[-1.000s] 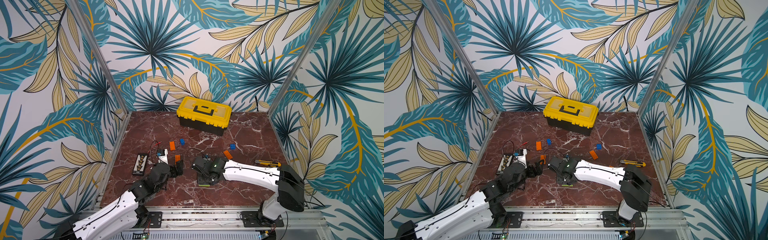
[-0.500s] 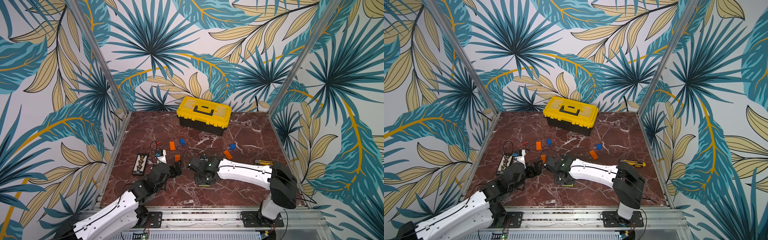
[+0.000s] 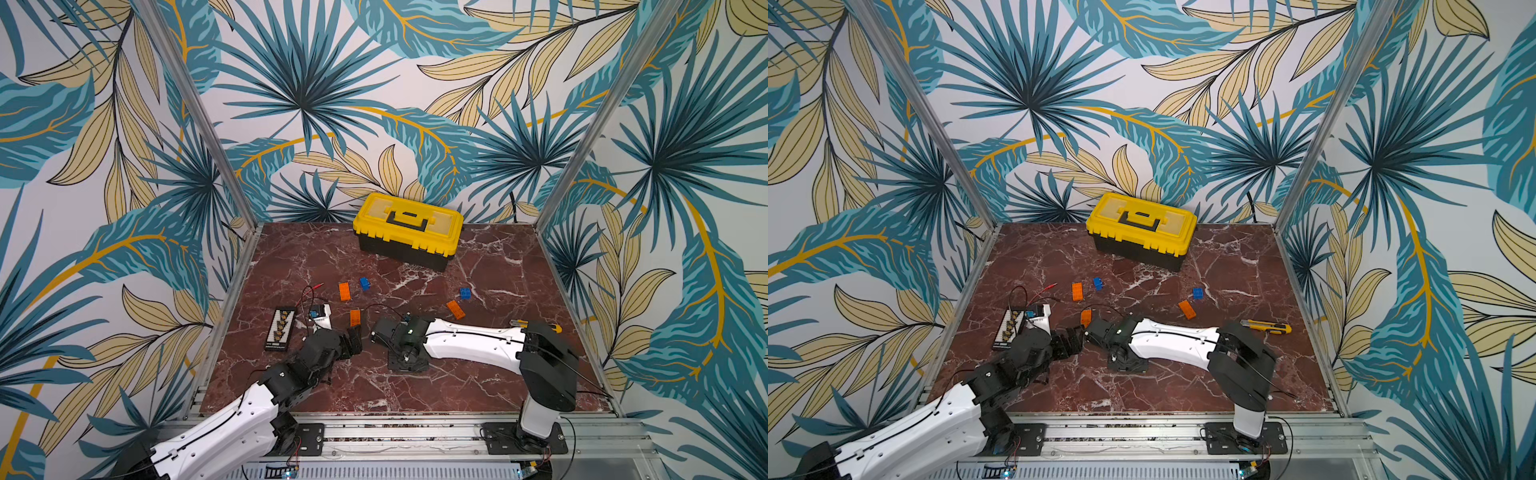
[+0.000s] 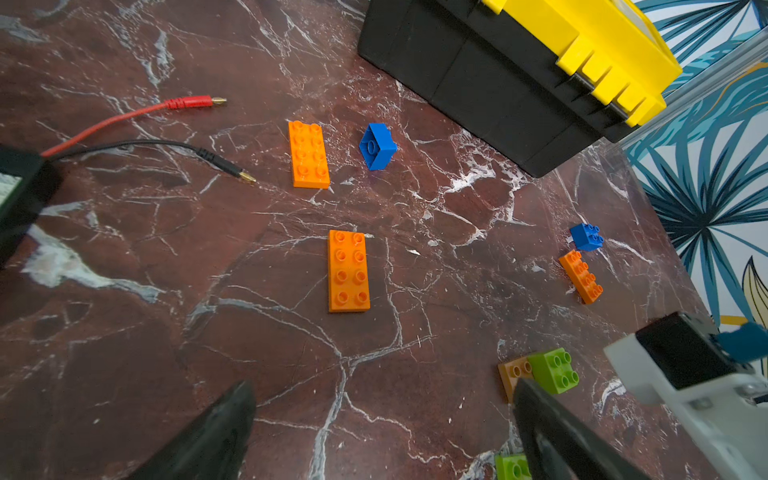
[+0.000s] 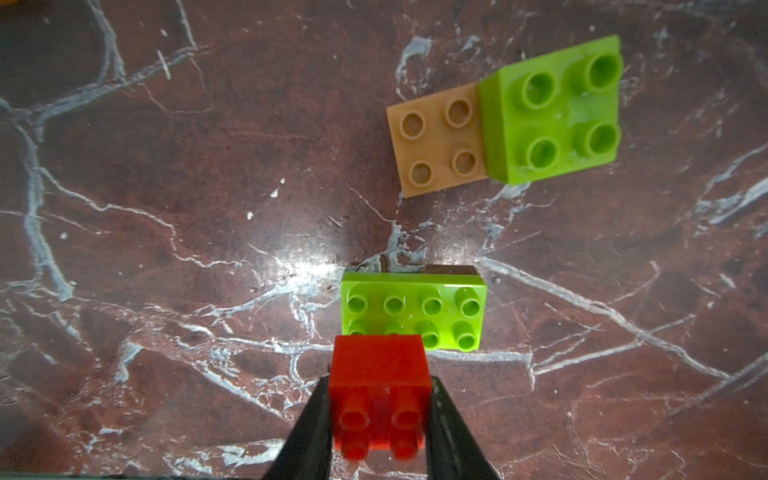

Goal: Assemble the number 5 with lego
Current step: Assemble the lego brick with the lego brick.

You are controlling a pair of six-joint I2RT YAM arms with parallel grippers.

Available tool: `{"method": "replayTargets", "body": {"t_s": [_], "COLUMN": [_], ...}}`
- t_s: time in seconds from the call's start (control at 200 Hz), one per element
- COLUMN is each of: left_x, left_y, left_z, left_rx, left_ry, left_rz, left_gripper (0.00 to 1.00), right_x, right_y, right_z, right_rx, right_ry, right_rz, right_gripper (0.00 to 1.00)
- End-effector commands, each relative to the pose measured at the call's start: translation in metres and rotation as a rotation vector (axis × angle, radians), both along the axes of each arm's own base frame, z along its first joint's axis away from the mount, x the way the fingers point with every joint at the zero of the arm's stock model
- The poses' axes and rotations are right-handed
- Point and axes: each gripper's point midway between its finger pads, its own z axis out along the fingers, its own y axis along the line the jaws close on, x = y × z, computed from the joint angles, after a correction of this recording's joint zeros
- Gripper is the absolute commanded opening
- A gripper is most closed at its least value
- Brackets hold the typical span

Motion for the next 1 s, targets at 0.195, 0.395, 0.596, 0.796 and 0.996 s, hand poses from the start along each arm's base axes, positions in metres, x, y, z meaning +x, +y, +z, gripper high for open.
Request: {"method": "replayTargets", "body": {"t_s": [0.195, 0.395, 0.596, 0.796, 0.996], "left_x": [0.000, 0.001, 0.001, 0.001, 0.001], "left_y": [0.005, 0.006, 0.006, 0.006, 0.006], "left_z": [-0.009, -0.010, -0.011, -0.010, -0.012], "left_rx": [-0.004, -0.001, -0.001, -0.006, -0.007], "left_ry": [0.006, 0.008, 0.009, 0.010, 0.013], "left_rz": [0.016, 0.015, 0.017, 0.018, 0.020], "left_gripper": [1.00, 1.00, 1.00, 1.00, 1.00], "right_x": [0.005, 0.007, 0.009, 0.009, 0.005], "right_y": [-0.002, -0.002, -0.003, -0.004, -0.008], "right_z": [-0.002, -0.009, -0.013, -0.018, -0.020], "right_rx": [-0.057, -0.059, -0.085, -0.099, -0.118], "right_ry": [0.002, 0.018, 0.021, 0.032, 0.045], "right_rz": [-0.017, -0.038, -0.033, -0.028, -0.023], "right_gripper": [0.17, 0.17, 0.17, 0.18, 0.18]}}
